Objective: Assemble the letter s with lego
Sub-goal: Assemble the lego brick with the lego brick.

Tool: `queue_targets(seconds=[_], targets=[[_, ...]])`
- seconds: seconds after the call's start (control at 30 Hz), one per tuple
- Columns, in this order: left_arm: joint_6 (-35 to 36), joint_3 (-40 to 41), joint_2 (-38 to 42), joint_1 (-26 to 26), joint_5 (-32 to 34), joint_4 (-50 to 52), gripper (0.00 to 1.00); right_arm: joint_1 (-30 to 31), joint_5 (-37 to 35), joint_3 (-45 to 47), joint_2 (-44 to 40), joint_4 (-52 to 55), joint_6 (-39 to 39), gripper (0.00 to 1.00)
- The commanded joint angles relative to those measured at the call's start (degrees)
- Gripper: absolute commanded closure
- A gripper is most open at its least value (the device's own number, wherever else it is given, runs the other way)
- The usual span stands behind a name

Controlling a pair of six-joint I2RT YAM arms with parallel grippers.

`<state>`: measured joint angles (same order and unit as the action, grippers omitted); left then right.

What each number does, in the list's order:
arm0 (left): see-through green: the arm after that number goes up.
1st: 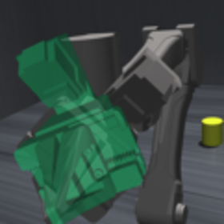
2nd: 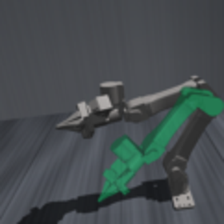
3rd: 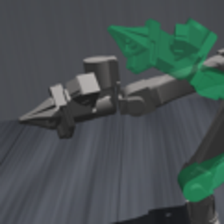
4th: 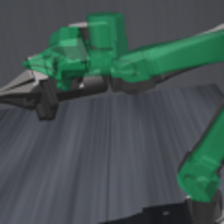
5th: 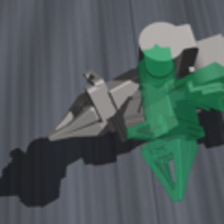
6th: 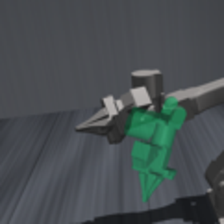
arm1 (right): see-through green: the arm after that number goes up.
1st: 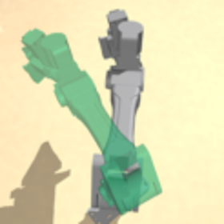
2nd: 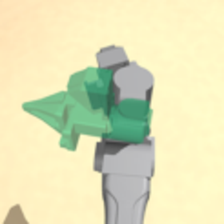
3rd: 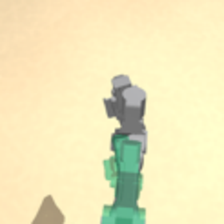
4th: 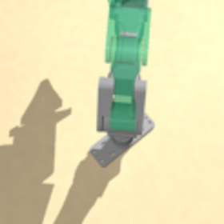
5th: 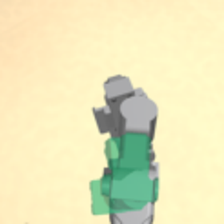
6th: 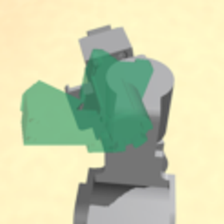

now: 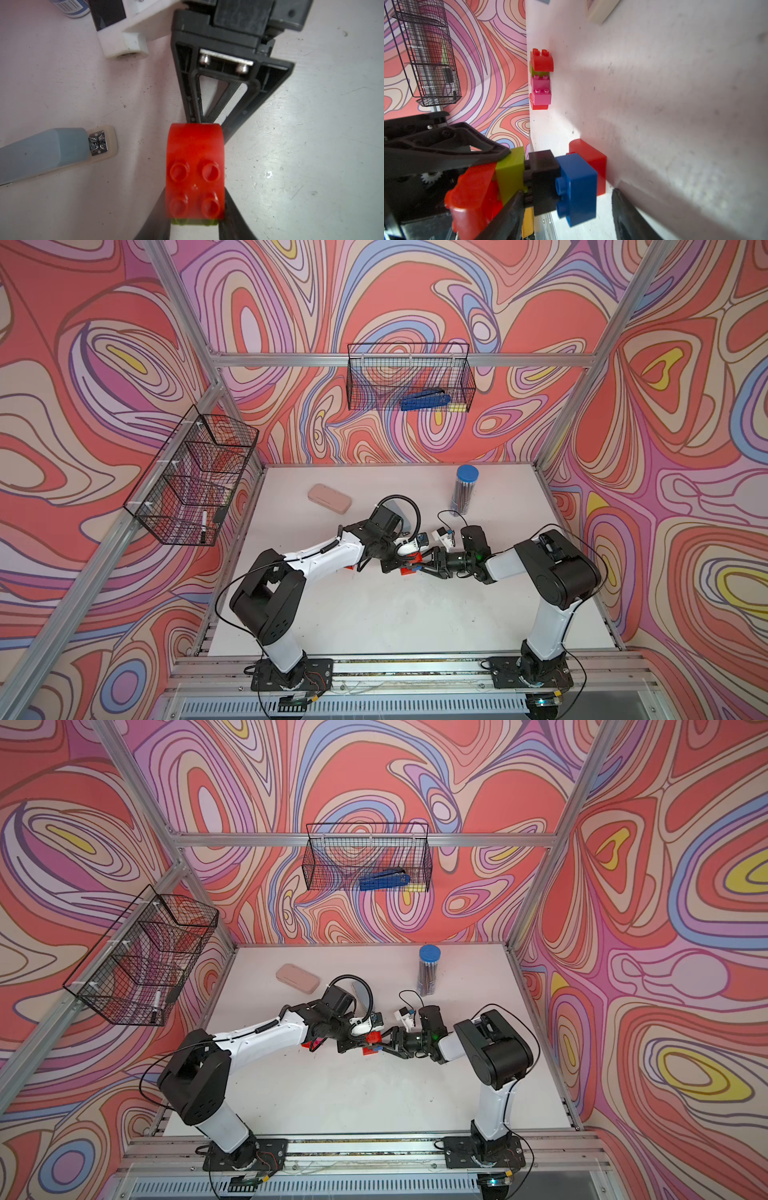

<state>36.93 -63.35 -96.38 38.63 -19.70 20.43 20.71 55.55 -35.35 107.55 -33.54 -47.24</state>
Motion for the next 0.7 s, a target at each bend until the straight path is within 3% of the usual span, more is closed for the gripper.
queue_targets(seconds=[0.0, 0.67], targets=[[2.01, 0.01, -1.71, -0.22, 1.49, 1.74, 0.8, 0.37, -4.01, 1.91, 2.14, 3.41, 0.41, 0.34], [2.1, -0.79, -4.24, -1.01, 0.97, 3.16, 0.81, 0.34, -2.57, 4.68, 6.64, -6.85, -4.74, 0.35]])
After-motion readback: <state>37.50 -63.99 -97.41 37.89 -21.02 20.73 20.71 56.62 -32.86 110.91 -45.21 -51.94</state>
